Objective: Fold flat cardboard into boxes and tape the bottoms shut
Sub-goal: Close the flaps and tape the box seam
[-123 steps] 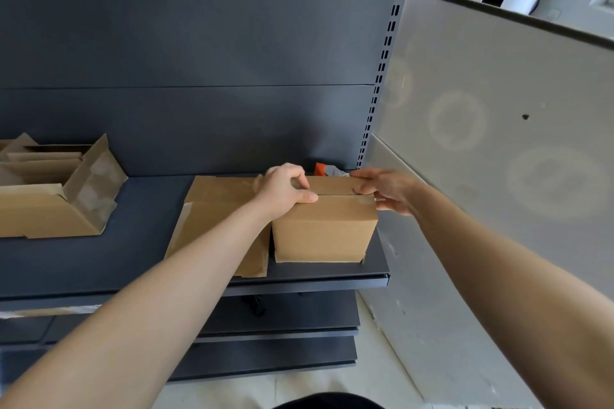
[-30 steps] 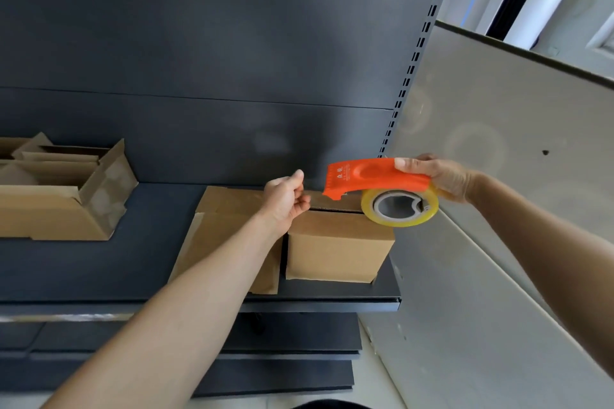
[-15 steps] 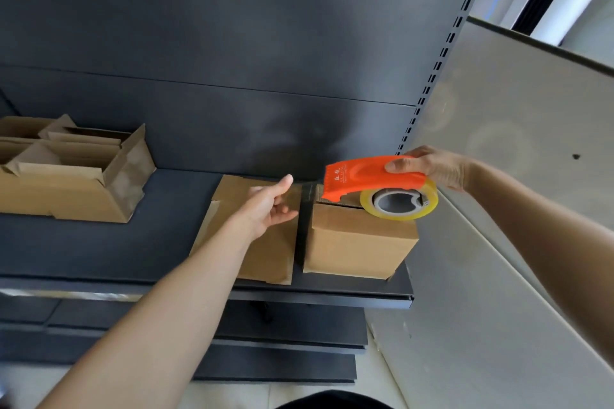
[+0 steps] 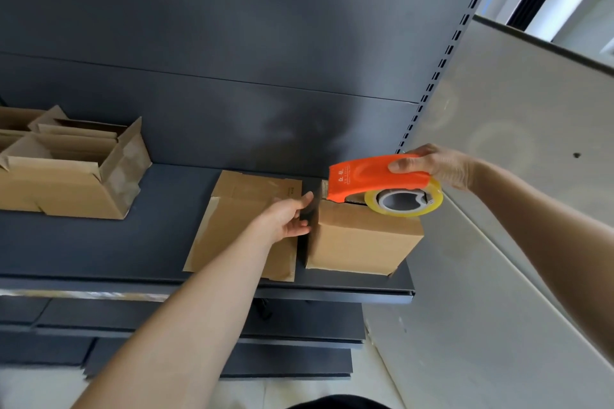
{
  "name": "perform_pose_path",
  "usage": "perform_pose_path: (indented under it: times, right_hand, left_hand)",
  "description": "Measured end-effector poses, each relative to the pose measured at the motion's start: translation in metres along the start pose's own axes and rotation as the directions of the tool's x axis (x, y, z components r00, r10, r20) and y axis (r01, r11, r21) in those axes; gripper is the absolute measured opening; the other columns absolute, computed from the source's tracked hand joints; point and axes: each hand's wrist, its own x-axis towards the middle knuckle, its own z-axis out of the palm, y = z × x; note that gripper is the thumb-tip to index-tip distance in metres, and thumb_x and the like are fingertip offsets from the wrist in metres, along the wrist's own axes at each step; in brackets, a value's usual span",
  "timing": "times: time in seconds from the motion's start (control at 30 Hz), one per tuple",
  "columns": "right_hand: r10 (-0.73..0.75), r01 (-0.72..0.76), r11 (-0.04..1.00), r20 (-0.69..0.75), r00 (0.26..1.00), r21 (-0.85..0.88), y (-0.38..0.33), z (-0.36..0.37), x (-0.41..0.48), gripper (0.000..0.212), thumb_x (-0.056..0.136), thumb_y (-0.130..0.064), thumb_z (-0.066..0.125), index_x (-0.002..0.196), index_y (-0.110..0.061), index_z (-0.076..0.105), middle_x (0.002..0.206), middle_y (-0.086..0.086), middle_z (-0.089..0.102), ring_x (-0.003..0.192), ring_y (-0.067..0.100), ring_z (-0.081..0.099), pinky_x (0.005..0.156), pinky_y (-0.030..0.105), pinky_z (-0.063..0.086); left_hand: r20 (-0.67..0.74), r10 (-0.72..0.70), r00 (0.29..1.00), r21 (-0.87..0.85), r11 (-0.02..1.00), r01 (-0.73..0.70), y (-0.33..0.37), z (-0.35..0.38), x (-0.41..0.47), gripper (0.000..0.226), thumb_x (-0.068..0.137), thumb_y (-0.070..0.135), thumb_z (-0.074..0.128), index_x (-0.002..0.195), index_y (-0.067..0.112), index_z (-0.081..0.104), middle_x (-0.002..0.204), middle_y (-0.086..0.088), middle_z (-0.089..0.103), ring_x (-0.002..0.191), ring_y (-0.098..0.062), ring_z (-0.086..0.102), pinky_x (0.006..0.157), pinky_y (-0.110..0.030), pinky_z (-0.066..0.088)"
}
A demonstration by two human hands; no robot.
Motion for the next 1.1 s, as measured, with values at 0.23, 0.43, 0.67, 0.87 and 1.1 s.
perform_pose_path:
  times: [0.23, 0.43, 0.67, 0.87, 1.1]
  right_hand:
    - [0.014, -0.014, 1.0, -0.032, 0.999, 0.012, 0.0, 0.001, 0.002, 0.09, 0.028, -0.073, 0.075, 0.097, -0.015, 0.07, 0.091, 0.007, 0.075, 0.083, 0.024, 0.071, 0.078, 0.032, 0.054]
    - [0.017, -0.016, 0.999, -0.026, 1.0, 0.03, 0.002, -0.001, 0.004, 0.109, 0.019, -0.081, 0.073, 0.102, -0.01, 0.069, 0.095, 0.011, 0.075, 0.089, 0.03, 0.071, 0.087, 0.041, 0.054]
    - [-0.004, 0.005, 0.999, -0.016, 1.0, 0.042, 0.001, -0.003, 0.008, 0.082, 0.037, -0.066, 0.074, 0.097, -0.011, 0.069, 0.092, 0.009, 0.075, 0.077, 0.021, 0.072, 0.075, 0.031, 0.055]
    - [-0.012, 0.012, 0.999, 0.001, 1.0, 0.043, 0.001, -0.004, 0.009, 0.068, 0.042, -0.063, 0.068, 0.089, -0.014, 0.069, 0.076, -0.001, 0.075, 0.067, 0.013, 0.071, 0.069, 0.027, 0.053]
    - [-0.016, 0.015, 0.999, 0.013, 1.0, 0.034, 0.001, -0.006, 0.013, 0.073, 0.043, -0.064, 0.068, 0.092, -0.011, 0.07, 0.086, 0.006, 0.075, 0.076, 0.022, 0.071, 0.078, 0.033, 0.054]
  left_hand:
    - [0.037, -0.143, 0.989, 0.076, 0.987, 0.14, -0.001, 0.007, 0.008, 0.037, 0.083, 0.038, 0.07, 0.093, 0.007, 0.053, 0.085, -0.006, 0.052, 0.075, -0.019, 0.054, 0.067, -0.031, 0.053]
    - [0.088, -0.258, 0.962, 0.085, 0.964, 0.251, 0.001, 0.002, 0.012, 0.04, 0.079, 0.037, 0.072, 0.091, 0.005, 0.052, 0.08, -0.007, 0.051, 0.074, -0.02, 0.053, 0.063, -0.032, 0.052]
    - [-0.059, -0.072, 0.996, 0.268, 0.96, 0.085, 0.0, 0.007, 0.009, 0.025, 0.091, 0.006, 0.06, 0.114, 0.0, 0.051, 0.091, -0.01, 0.053, 0.076, -0.017, 0.054, 0.069, -0.03, 0.055]
    - [0.122, 0.392, 0.912, 0.232, 0.882, -0.41, 0.01, 0.016, -0.004, 0.029, 0.081, -0.005, 0.052, 0.099, 0.017, 0.061, 0.107, -0.008, 0.06, 0.107, -0.029, 0.055, 0.089, -0.037, 0.046]
    - [0.427, 0.294, 0.855, 0.515, 0.698, -0.497, 0.009, 0.011, -0.018, 0.095, 0.066, 0.029, 0.085, 0.144, 0.03, 0.032, 0.149, 0.013, 0.017, 0.137, -0.014, 0.022, 0.113, -0.031, 0.019]
